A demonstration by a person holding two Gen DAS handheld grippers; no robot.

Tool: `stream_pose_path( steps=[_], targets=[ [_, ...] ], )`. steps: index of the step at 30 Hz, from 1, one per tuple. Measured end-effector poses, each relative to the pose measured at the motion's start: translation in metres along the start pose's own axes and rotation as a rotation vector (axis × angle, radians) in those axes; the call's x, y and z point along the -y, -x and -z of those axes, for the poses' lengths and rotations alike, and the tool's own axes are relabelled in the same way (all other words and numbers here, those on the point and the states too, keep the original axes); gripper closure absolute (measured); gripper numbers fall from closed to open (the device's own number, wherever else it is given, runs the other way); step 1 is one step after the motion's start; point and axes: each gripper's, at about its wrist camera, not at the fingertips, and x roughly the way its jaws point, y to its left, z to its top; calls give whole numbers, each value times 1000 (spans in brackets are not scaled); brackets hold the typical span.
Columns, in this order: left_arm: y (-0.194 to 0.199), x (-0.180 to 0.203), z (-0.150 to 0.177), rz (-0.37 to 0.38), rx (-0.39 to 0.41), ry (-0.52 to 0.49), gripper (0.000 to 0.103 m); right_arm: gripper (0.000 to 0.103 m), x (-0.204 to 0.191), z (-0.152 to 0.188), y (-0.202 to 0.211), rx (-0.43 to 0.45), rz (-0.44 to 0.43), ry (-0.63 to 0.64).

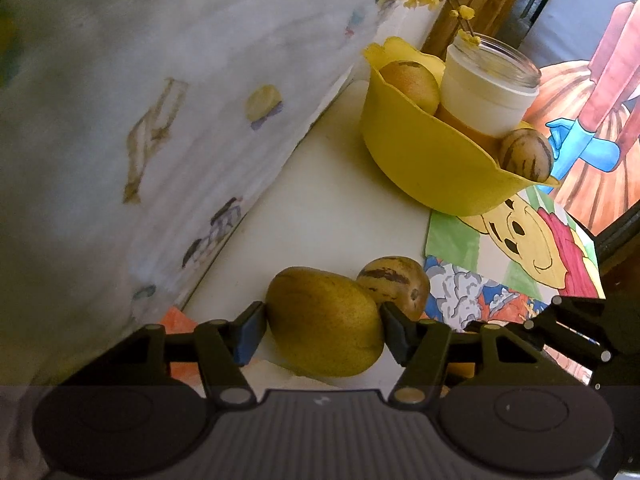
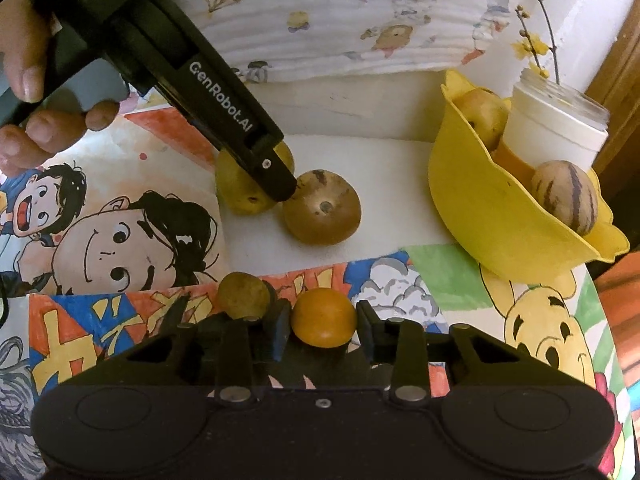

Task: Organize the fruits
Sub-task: 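Carry the pear and orange over the metal tray with both tools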

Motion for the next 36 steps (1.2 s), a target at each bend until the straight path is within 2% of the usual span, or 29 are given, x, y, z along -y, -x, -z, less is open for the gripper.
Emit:
stream_pose_path(
  steps=[10, 20, 28, 36],
  targets=[
    [13, 3, 13, -9, -39, 36, 38, 66, 5, 10, 15, -22, 4, -109],
    [33, 16, 42, 52, -57, 53, 38, 66, 11, 24, 43, 8, 2, -231],
    [55, 45, 63, 81, -33, 45, 38, 66, 12, 45, 99, 58, 28, -275],
    [89, 88, 92, 108, 5, 15, 38, 66, -3, 85, 173, 96, 68, -309]
  ],
)
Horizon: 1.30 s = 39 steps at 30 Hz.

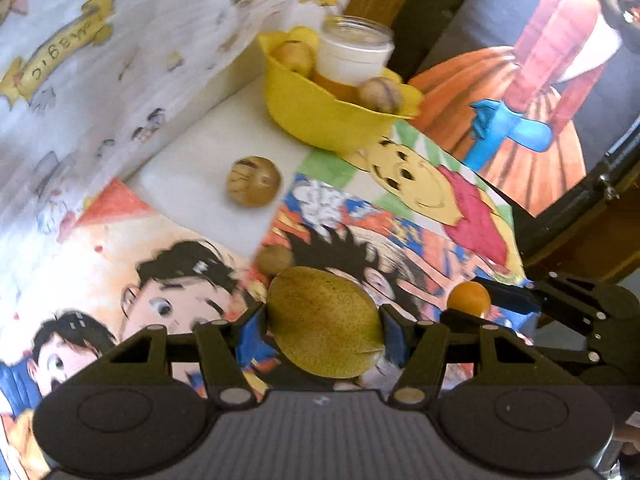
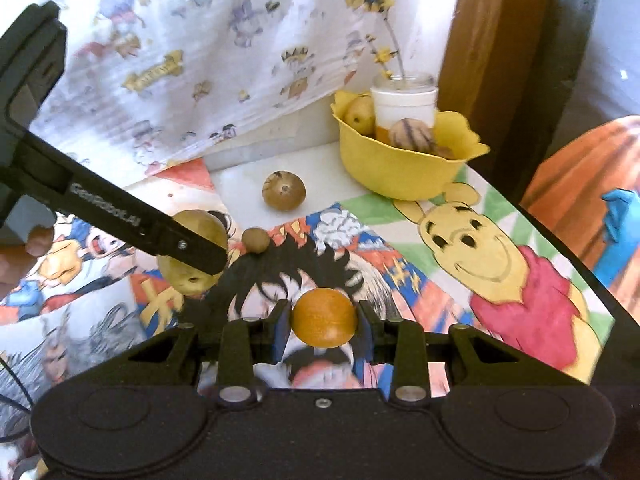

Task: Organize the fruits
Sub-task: 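Carry the pear and orange over the metal tray with both tools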

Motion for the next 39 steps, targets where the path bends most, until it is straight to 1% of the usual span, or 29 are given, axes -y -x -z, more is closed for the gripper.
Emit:
stream_pose_path(
  steps=[5, 10, 14, 18, 21, 25, 28, 31, 39],
  targets=[
    [16, 30, 26, 10, -6, -34, 38, 66, -4, 33, 46, 13, 20, -47],
    [30, 55, 53, 36, -16, -63, 38, 66, -16, 69, 83, 4, 35, -99],
    [38, 72, 75, 58, -46, -101, 38, 66, -30, 99, 105, -21, 43, -151],
    [43, 85, 93, 76, -86, -146, 38, 66, -41, 124, 122, -45, 34, -205],
    [46, 95, 106, 87, -118, -182, 38, 66, -50, 142, 128, -72, 35, -224],
    [44, 104, 125, 100, -173, -214, 38, 66, -62, 157, 128, -96, 42, -217],
    [39, 108, 138, 98, -211, -239, 38, 66, -75, 164, 124, -111, 36, -162],
    [31, 109, 147, 77, -243, -263, 38, 66, -85, 169, 119, -124, 40, -104],
    [19, 111, 153, 43, -264, -290, 38, 66, -91, 180, 113, -150, 33, -96]
  ],
)
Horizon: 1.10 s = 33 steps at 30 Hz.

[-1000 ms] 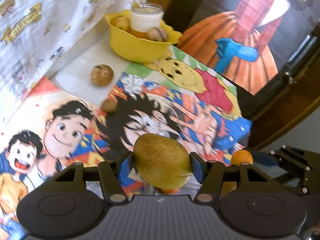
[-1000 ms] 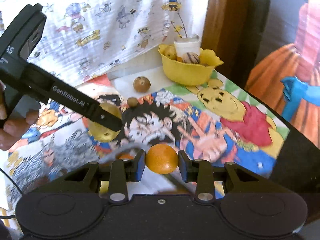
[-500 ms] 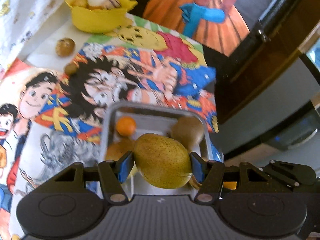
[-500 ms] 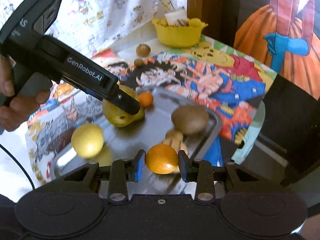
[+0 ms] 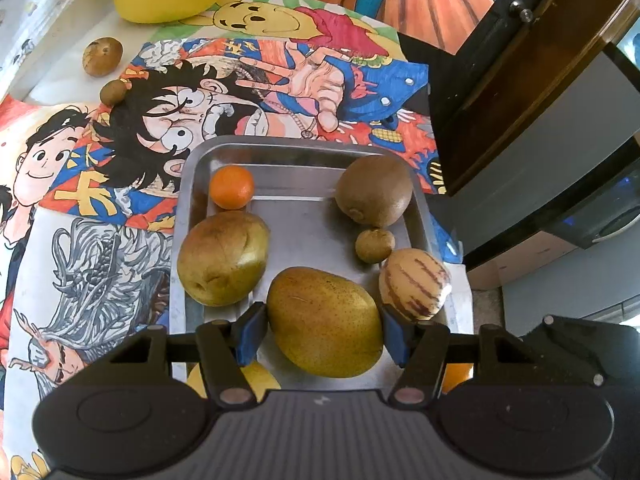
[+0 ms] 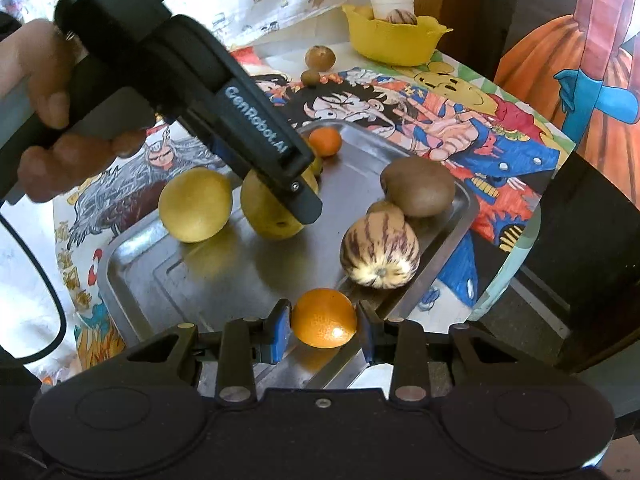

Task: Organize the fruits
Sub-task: 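Lower the pear and orange onto the tray while both tools open, then withdraw both open tools up and away from the tray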

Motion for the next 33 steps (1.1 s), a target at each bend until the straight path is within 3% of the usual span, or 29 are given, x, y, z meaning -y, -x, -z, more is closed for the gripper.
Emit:
stream_pose_path(
  steps=[20, 24, 28, 33],
  targets=[
    [-15, 0, -2, -45, -48, 39, 36, 62, -6, 6, -6, -14, 23, -10],
    [-12, 4, -2, -23, -66, 42, 23, 56, -3, 7, 4, -34, 33, -74],
    [-2, 11, 0, -27, -69, 30, 19, 43, -1, 13, 26, -61, 9, -183],
    [26, 10, 8, 22, -78, 44, 13, 26, -4, 13, 54, -94, -34, -323]
  ],
)
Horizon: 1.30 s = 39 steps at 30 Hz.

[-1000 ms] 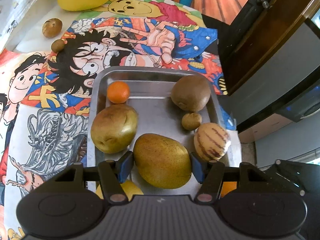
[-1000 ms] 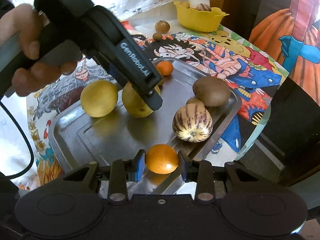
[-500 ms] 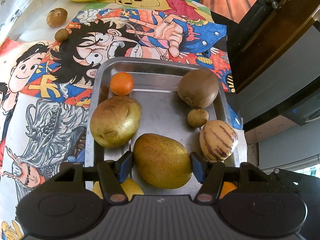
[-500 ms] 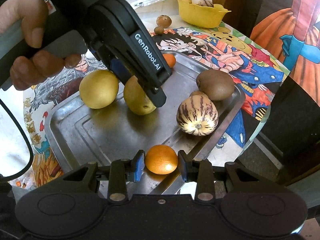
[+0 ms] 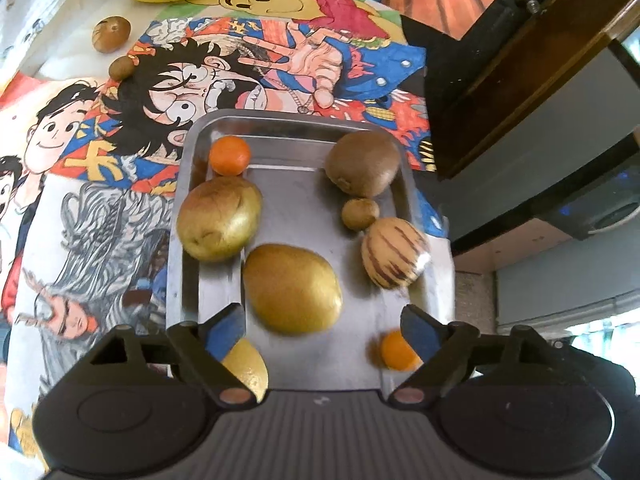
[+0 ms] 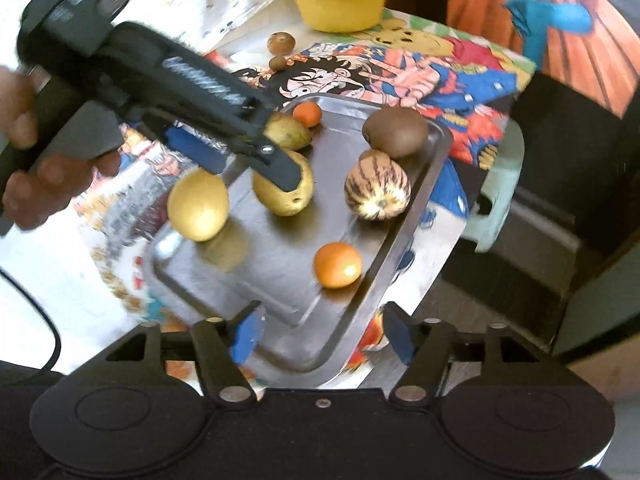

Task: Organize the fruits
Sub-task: 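Withdraw both open tools up and away from the tray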

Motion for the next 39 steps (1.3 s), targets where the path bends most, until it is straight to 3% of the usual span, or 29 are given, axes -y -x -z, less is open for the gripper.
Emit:
stream_pose_path(
  steps=[4, 7, 13, 21, 29, 39],
  targets=[
    [26, 1, 17, -10, -27, -10, 0, 16, -4, -4, 13, -28, -40, -118],
    [42, -1, 33, -59, -36, -35, 1, 13, -6, -8, 13, -67, -55, -162],
    [61, -22, 57, -92, -65, 14, 1, 7, -14, -8, 7, -164, -49, -191],
    [69, -48, 86, -225, -183, 53, 1, 2, -23, -16, -11, -269, -85, -247],
    [77, -61, 86, -292, -193, 77, 1, 1, -40, -35, -25, -305, -112, -199],
    [83, -80, 63, -327, -194, 83, 1, 1, -45, -68, -40, -302, -91, -216]
  ],
)
